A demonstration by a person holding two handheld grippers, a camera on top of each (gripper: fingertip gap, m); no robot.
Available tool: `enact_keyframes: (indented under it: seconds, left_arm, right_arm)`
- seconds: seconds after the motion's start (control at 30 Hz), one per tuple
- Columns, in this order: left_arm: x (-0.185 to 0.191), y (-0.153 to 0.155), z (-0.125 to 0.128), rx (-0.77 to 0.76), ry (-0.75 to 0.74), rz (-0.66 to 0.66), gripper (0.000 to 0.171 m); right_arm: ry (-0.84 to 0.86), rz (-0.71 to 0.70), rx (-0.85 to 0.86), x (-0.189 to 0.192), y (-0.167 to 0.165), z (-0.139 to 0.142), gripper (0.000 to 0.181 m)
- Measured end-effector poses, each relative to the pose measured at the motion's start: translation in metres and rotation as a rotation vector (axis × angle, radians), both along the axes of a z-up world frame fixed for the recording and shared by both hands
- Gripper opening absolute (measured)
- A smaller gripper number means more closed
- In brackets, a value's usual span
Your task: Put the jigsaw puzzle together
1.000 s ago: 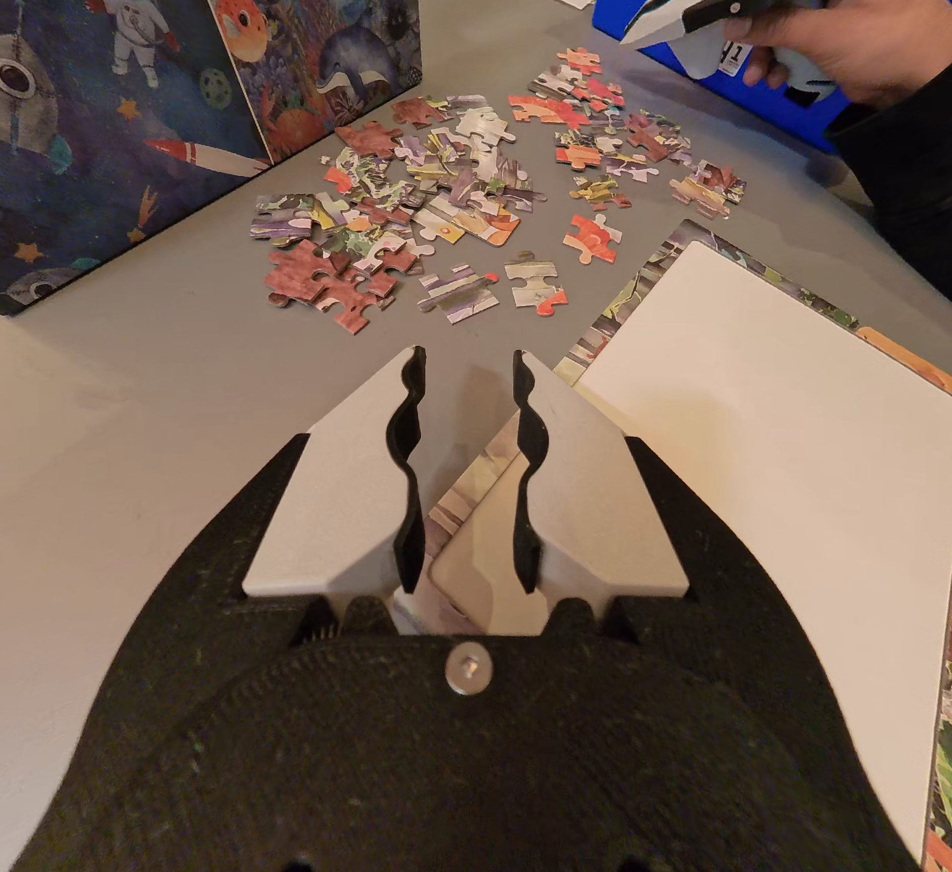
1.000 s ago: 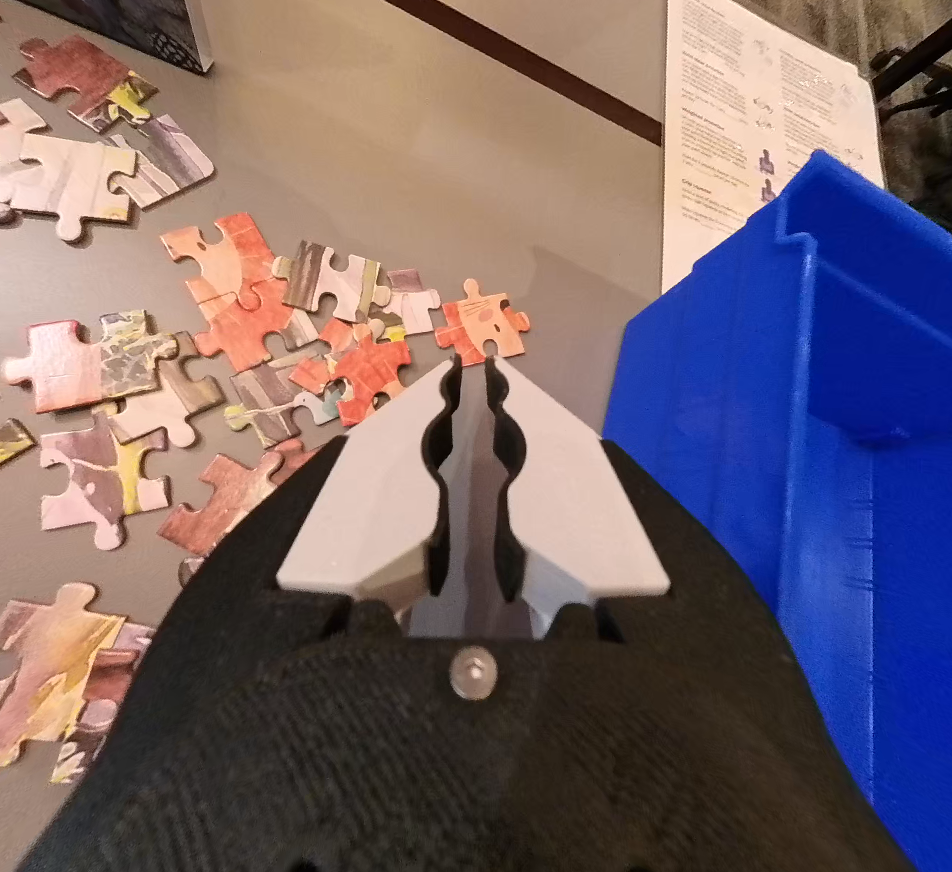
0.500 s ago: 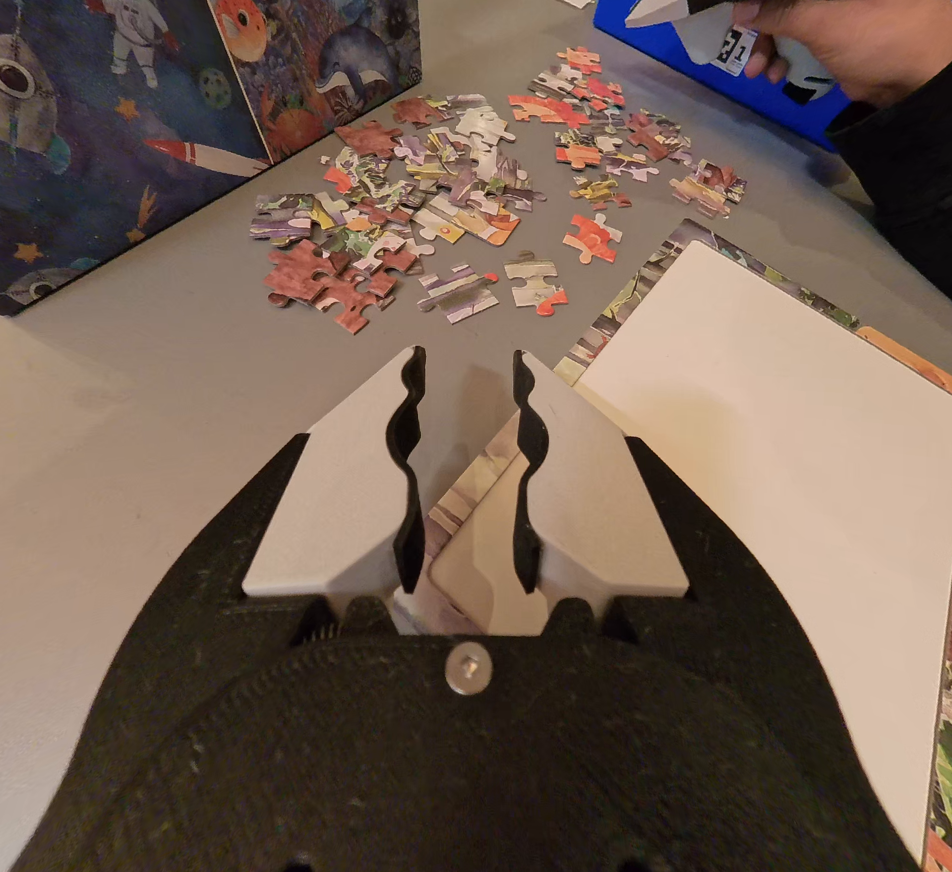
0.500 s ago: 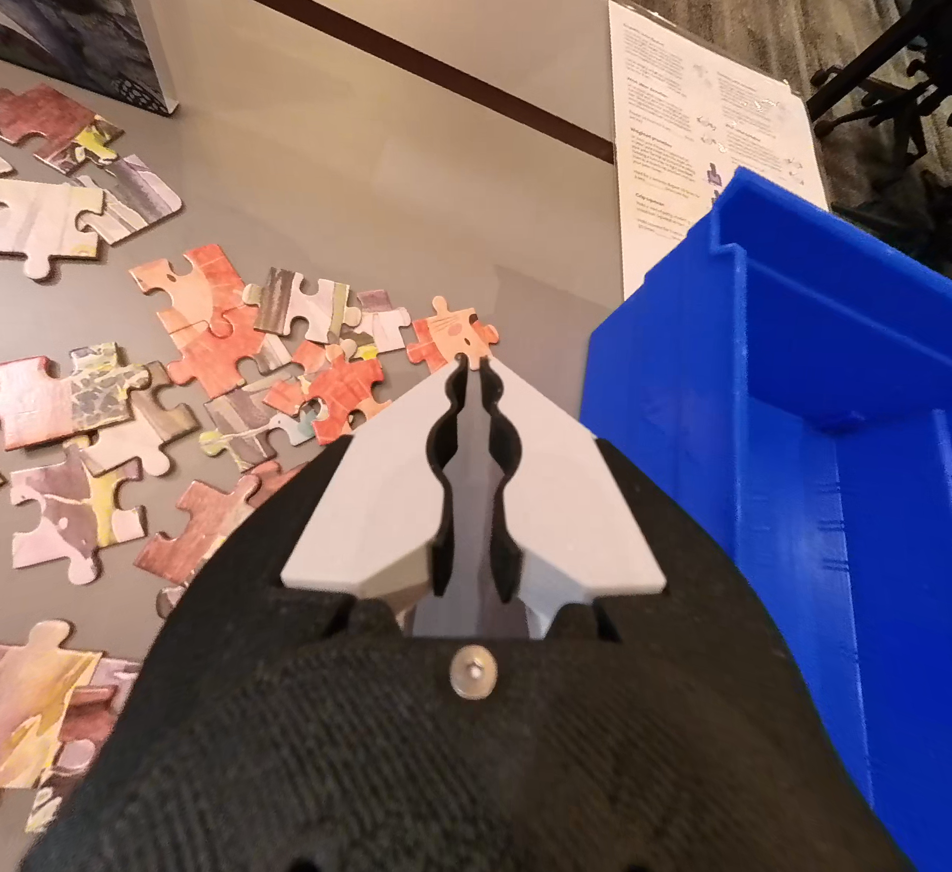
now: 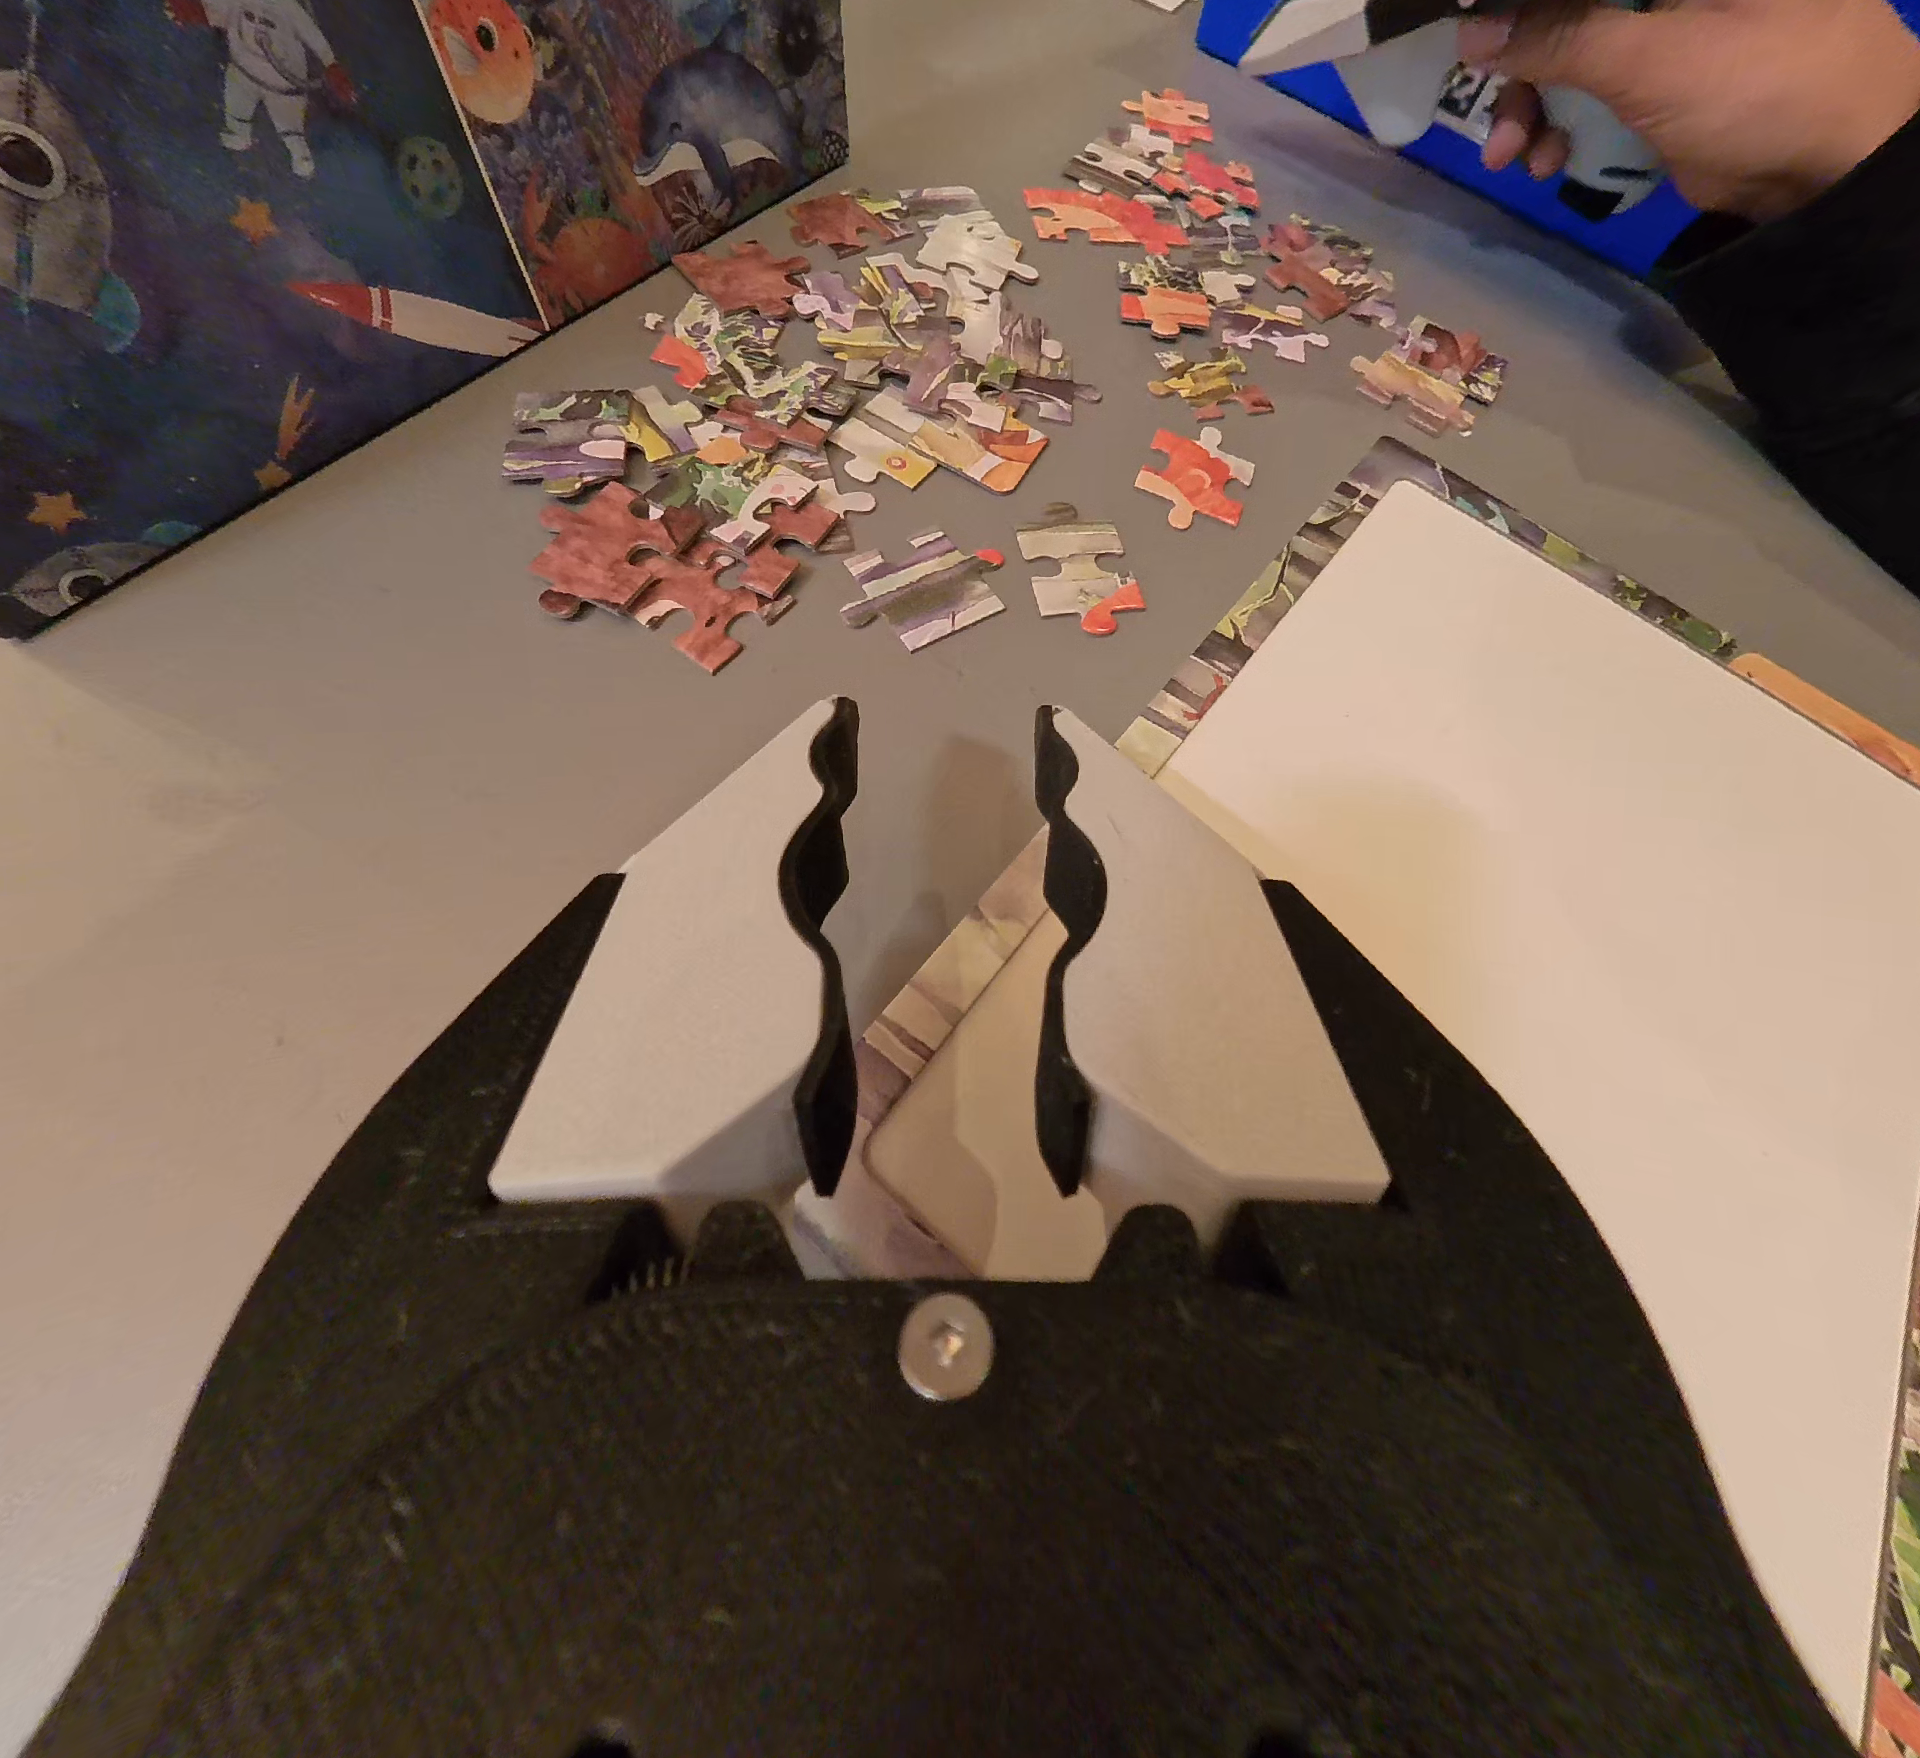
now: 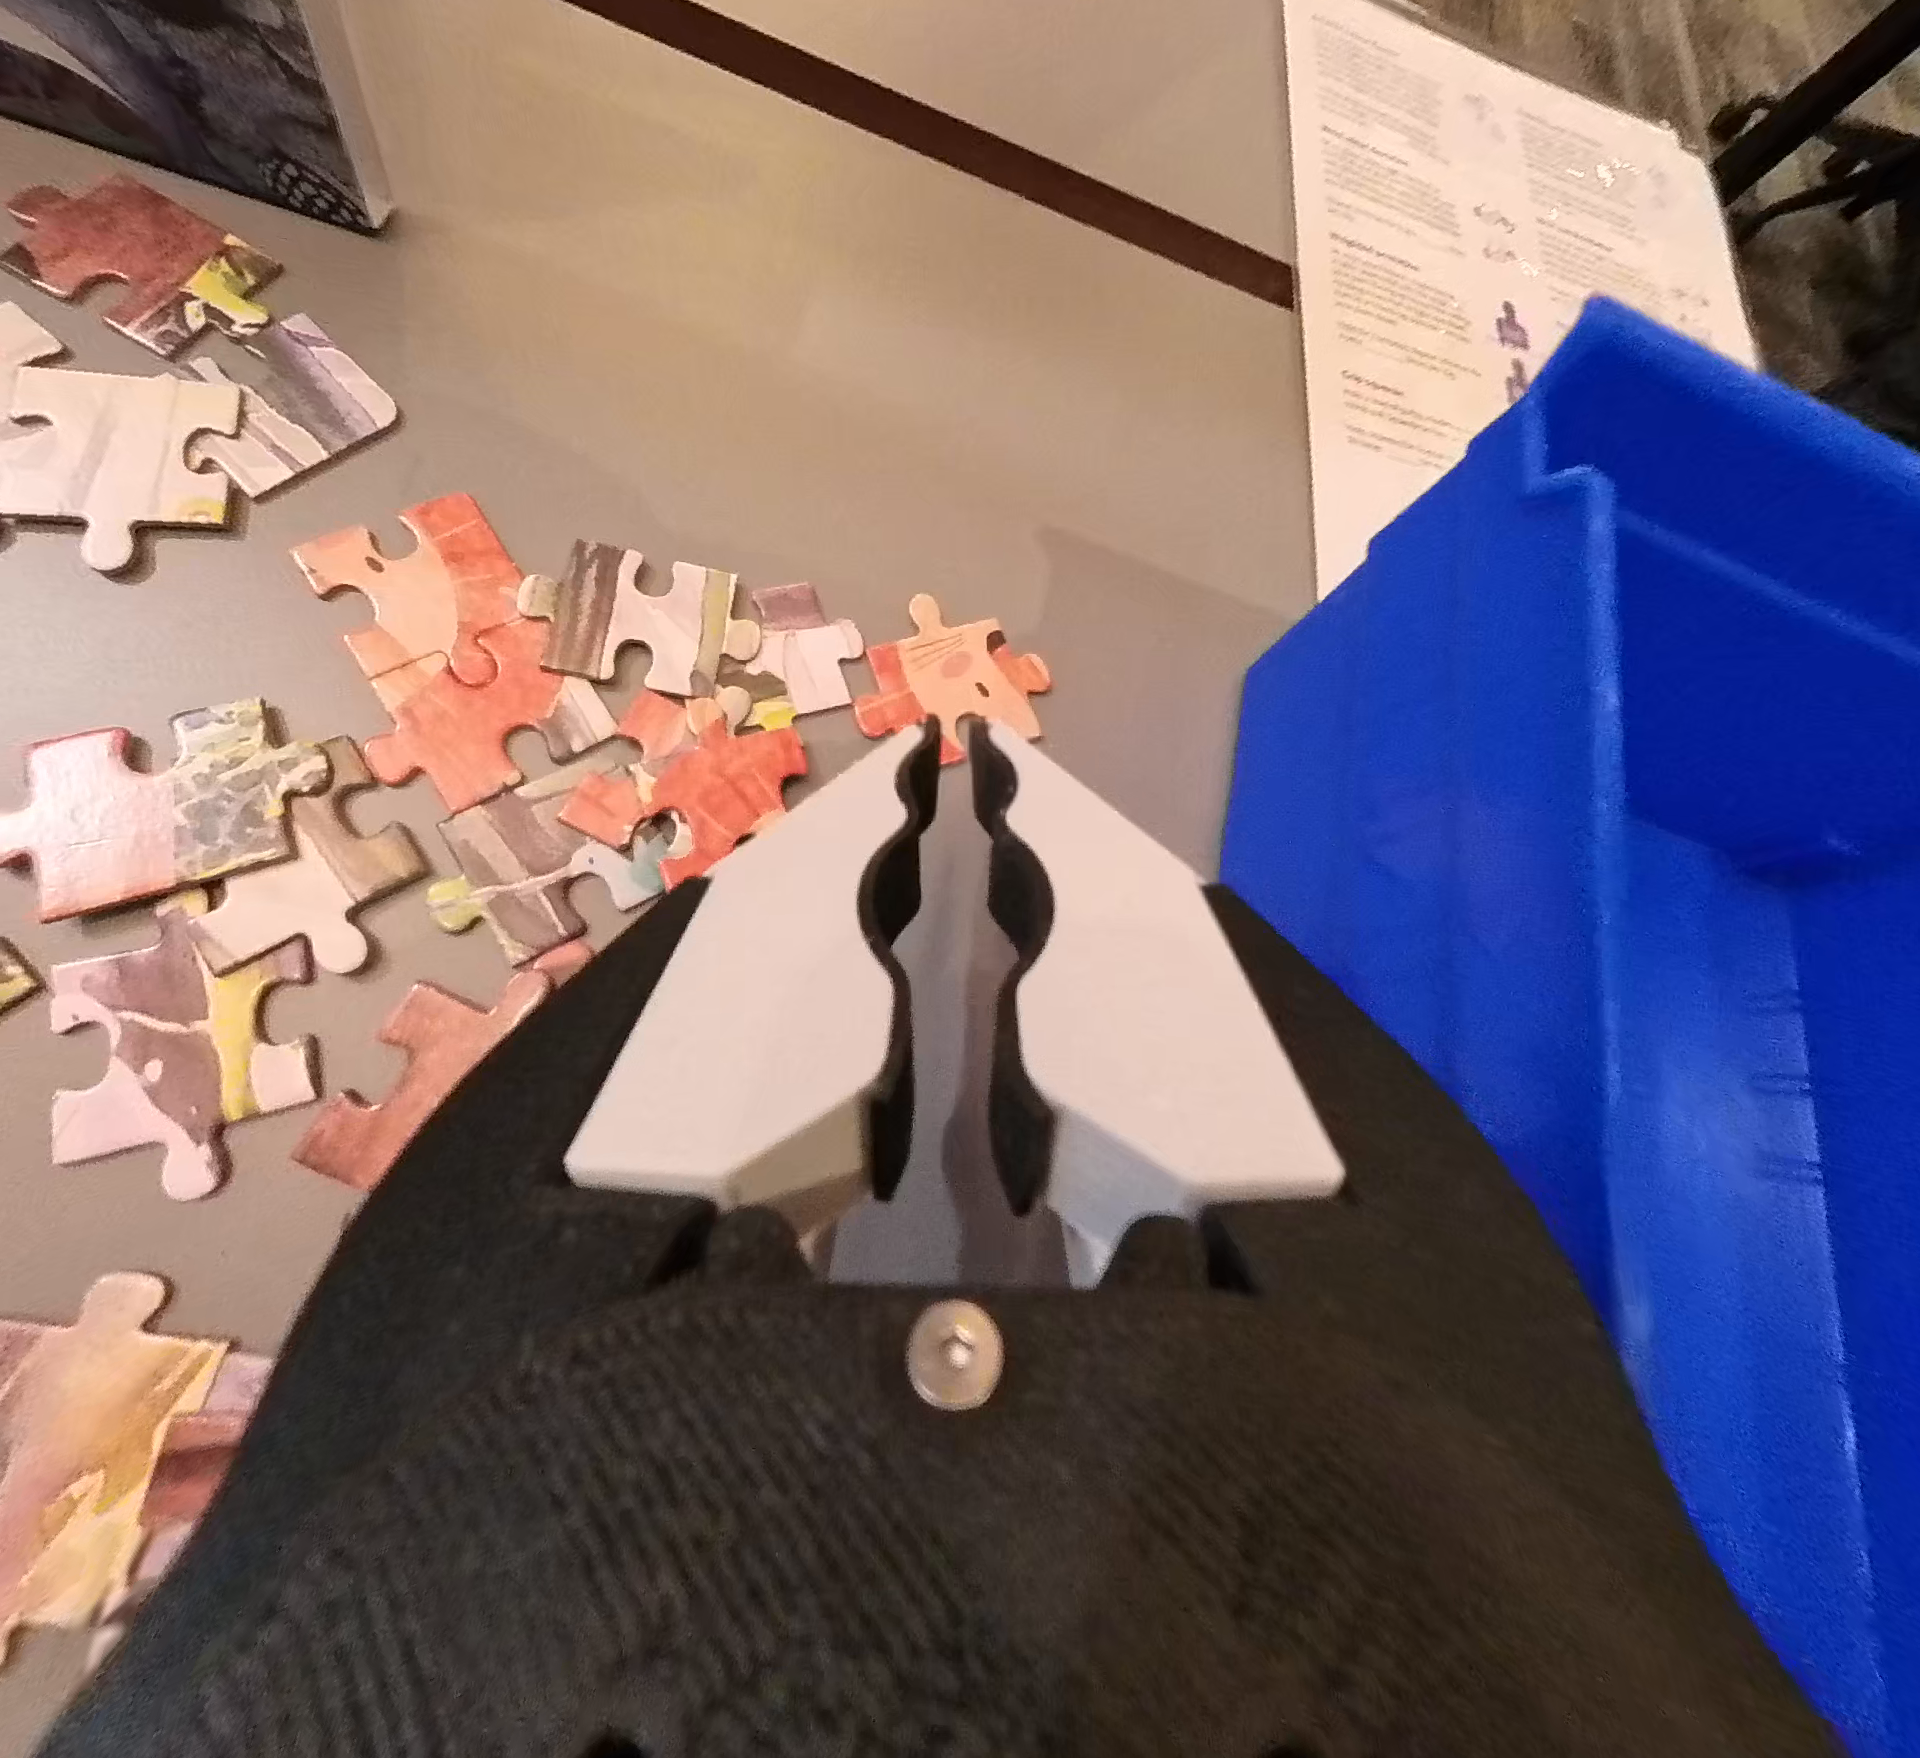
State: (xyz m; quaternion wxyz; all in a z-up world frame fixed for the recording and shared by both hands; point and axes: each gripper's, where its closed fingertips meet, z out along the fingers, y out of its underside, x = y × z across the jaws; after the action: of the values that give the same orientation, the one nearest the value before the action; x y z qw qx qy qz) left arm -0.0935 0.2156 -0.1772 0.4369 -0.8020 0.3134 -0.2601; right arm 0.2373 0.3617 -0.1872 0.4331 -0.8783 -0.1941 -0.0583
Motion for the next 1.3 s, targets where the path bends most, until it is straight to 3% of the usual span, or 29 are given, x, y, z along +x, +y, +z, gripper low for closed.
enact_keyframes:
  seconds: [0.43,1.3]
  left_arm:
    - [0.001,0.000,-0.001,0.005,0.011,-0.002,0.033]
    - [0.001,0.000,-0.001,-0.002,0.010,-0.006,0.034]
  right_arm:
    - [-0.006,-0.054,-0.014,0.008,0.013,-0.023,0.003]
    - [-0.014,-0.041,-0.019,0.007,0.011,-0.024,0.004]
